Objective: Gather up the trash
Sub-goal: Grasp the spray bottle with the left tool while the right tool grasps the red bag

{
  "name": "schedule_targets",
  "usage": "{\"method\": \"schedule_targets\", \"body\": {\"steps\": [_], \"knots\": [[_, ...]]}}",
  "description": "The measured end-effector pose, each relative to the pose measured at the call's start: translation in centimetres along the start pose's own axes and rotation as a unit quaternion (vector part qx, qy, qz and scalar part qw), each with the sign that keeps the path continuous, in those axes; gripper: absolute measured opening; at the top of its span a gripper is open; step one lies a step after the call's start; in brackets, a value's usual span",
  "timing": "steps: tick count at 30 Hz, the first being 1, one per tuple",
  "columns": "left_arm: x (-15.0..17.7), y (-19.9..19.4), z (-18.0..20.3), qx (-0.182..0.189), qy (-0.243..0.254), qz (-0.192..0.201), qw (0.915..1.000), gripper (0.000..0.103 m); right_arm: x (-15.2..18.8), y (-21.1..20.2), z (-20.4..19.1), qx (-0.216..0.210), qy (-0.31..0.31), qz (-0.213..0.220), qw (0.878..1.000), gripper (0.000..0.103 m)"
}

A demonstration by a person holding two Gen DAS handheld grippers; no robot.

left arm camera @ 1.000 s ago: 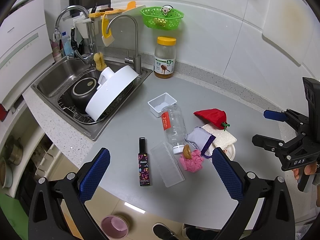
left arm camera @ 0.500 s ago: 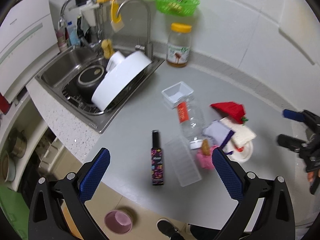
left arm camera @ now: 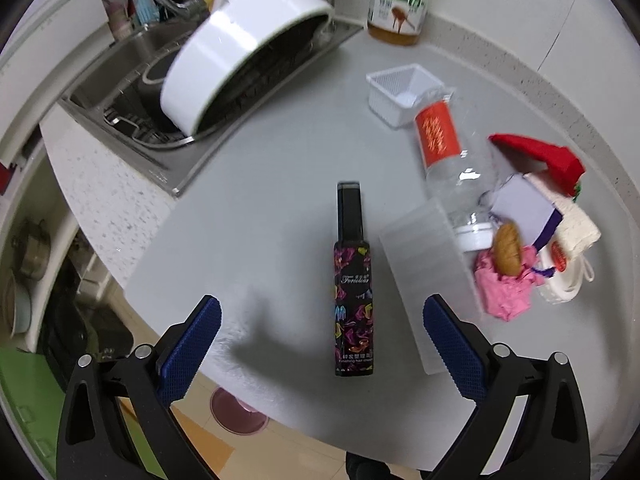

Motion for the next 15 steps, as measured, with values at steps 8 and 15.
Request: {"method": "schedule_targets", "body": {"steps": [8, 15], "knots": [[0.4, 2.3, 0.0, -0.006, 0.004, -0.011, 0.9999, 0.052, 0.0, 0.8, 0.8, 0.002, 0.005, -0.010, 1.000, 0.100], [0.7, 2.7, 0.9, 0.004, 0.015, -0.022, 0.9996, 0.026, -0.1, 1.3, 1.4, 0.005, 0.008, -0.016, 1.000, 0.100]]}}
Point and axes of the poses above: each gripper's, at about its wrist camera, not at the fingertips, and y roughly the way its jaws point, z to its right, x to its underside, the point moved 2 cm from there along y, roughly the way its jaws point, and after that the axes turned 1 degree about z, right-handed, at the moved point
